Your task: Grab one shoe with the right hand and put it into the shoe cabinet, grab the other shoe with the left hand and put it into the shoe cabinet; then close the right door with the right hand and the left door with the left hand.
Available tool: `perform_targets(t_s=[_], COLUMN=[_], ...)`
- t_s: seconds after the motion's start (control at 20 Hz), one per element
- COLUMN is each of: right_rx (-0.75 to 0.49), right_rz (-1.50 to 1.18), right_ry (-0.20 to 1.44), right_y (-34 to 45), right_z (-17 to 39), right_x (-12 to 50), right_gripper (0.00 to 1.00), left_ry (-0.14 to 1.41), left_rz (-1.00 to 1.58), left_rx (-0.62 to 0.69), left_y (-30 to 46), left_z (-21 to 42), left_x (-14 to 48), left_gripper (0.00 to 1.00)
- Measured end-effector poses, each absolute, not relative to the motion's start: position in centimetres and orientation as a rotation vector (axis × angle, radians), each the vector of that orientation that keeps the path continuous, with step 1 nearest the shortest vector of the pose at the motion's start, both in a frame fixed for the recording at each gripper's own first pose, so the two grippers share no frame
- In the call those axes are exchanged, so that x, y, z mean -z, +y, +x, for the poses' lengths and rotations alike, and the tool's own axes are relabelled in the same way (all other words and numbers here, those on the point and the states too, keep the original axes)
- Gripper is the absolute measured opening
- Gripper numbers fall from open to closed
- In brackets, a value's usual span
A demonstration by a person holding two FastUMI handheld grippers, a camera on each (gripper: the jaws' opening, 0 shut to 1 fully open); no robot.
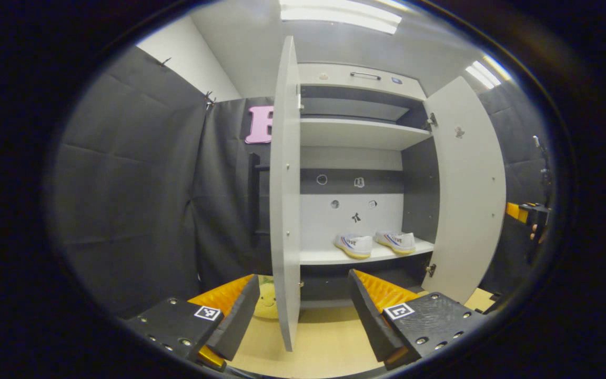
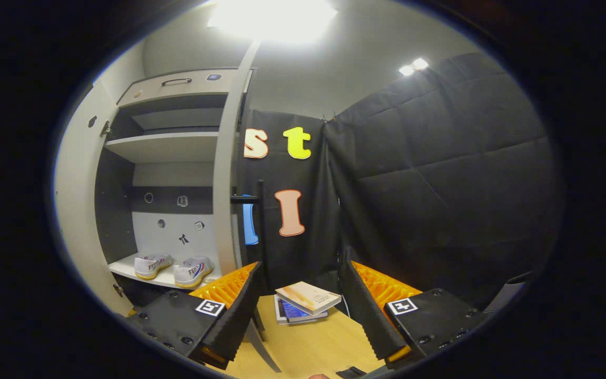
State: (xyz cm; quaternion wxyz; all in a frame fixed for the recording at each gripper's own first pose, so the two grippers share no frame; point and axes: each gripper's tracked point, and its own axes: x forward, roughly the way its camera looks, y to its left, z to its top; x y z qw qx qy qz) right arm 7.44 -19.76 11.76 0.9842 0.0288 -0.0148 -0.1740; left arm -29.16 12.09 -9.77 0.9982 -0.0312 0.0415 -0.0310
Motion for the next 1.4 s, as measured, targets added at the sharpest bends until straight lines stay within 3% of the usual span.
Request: perform_targets(t_s=[0.25, 0.3, 0.45, 0.5, 0.55, 0.6, 0.65, 0.7, 0.75, 0.8, 0.9, 1.05, 1.3, 1.35, 1.4], right_rx=[0.451, 0.466, 0.472, 0.475, 0.472, 0.462, 0.456, 0.452, 0.452, 0.448, 0.426, 0.358, 0.273, 0.262, 0.249], right_rz=[0.033, 0.027, 0.032, 0.033, 0.033, 0.037, 0.042, 0.042, 0.043, 0.042, 0.044, 0.040, 0.030, 0.031, 0.035], right_ry=[-0.030, -0.023, 0.007, 0.007, -0.005, -0.009, -0.016, -0.014, -0.017, -0.015, -0.017, -0.027, -0.033, -0.033, -0.033], right_y=[-22.3, -22.6, -22.3, -22.2, -22.2, -21.8, -21.6, -21.3, -21.2, -20.9, -19.8, -16.8, -12.0, -11.4, -10.9], right_z=[9.3, 9.6, 10.7, 10.7, 10.8, 10.8, 10.9, 10.9, 10.8, 10.7, 10.6, 10.7, 11.2, 11.4, 11.6], right_x=[-12.2, -12.1, -11.3, -11.3, -11.6, -11.6, -11.6, -11.5, -11.5, -11.6, -11.7, -11.8, -12.1, -12.1, -12.1], right_gripper=[0.96, 0.92, 0.96, 0.92, 0.96, 0.91, 0.95, 0.91, 0.95, 0.91, 0.95, 0.91, 0.95, 0.91, 0.95], left_ry=[0.097, 0.100, 0.110, 0.109, 0.111, 0.112, 0.112, 0.113, 0.113, 0.110, 0.111, 0.115, 0.115, 0.115, 0.115], left_rz=[-0.067, -0.067, -0.061, -0.057, -0.053, -0.050, -0.050, -0.050, -0.049, -0.049, -0.050, -0.061, -0.075, -0.077, -0.078], left_rx=[-0.016, -0.031, -0.073, -0.088, -0.099, -0.111, -0.117, -0.121, -0.125, -0.129, -0.128, -0.122, -0.112, -0.112, -0.115], left_y=[15.2, 15.9, 17.9, 18.6, 19.1, 19.6, 20.1, 20.3, 20.5, 20.7, 21.0, 21.0, 21.1, 21.2, 21.3], left_z=[-29.8, -29.9, -30.0, -30.1, -30.1, -30.2, -30.1, -30.0, -29.9, -29.8, -29.6, -29.3, -29.0, -29.0, -29.0], left_x=[10.6, 10.7, 11.2, 11.2, 11.2, 11.3, 11.2, 11.3, 11.3, 11.3, 11.4, 11.4, 11.3, 11.3, 11.2], left_gripper=[0.96, 0.95, 0.95, 0.95, 0.95, 0.96, 0.96, 0.96, 0.96, 0.96, 0.96, 0.96, 0.96, 0.96, 0.96])
